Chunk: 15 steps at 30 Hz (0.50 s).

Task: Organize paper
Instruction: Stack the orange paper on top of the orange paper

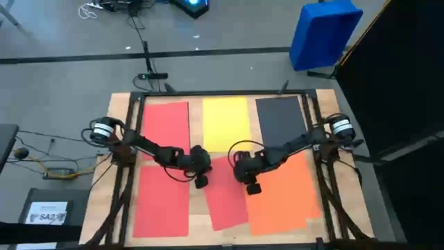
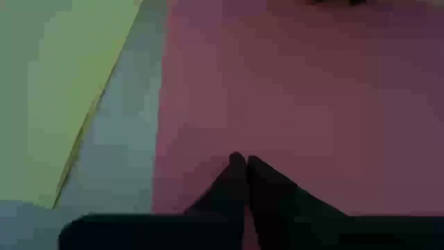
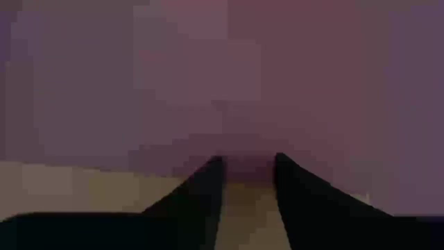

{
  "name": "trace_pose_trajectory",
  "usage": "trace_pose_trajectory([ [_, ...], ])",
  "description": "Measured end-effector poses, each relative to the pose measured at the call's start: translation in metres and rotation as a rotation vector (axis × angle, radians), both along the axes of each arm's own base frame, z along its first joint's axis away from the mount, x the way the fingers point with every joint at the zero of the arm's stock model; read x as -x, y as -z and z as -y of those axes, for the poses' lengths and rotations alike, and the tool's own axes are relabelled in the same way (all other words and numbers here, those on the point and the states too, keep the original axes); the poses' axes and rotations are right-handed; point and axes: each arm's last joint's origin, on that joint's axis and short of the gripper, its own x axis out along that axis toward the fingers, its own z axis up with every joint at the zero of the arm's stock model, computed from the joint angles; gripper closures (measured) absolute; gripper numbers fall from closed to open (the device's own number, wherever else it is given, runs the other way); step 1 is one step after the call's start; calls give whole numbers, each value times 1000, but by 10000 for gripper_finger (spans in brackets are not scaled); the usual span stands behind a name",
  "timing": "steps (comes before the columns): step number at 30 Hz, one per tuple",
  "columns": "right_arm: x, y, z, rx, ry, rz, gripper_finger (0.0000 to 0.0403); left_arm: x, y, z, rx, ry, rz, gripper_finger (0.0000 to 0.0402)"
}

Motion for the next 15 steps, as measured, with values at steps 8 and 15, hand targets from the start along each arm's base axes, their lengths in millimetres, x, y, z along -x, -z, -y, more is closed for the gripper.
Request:
trace_pose_trajectory([
  [8, 8, -2, 0, 4, 19, -68, 298, 2, 2, 0, -16, 39, -38, 402],
  [15, 11, -1, -7, 2, 14, -82, 298, 3, 3, 2, 4, 144, -55, 402],
])
